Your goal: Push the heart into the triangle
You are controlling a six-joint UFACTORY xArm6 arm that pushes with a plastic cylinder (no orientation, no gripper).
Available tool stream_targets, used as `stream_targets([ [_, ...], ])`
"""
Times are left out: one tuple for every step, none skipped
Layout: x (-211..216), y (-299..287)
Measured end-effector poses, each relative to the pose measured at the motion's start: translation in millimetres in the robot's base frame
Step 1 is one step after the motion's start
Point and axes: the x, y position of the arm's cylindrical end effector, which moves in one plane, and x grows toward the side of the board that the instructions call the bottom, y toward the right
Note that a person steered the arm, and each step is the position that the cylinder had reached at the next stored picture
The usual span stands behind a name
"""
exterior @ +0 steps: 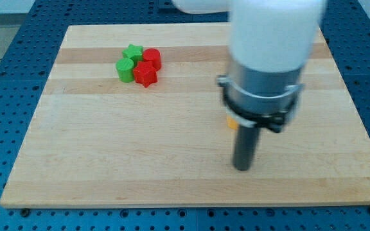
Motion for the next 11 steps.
stream_targets([
  [-7,60],
  [-26,70],
  [-42,70],
  [-57,70],
  [-80,71],
  [-112,65],
  [-118,41],
  [-119,24],
  [-119,19],
  [-121,25],
  [-134,61],
])
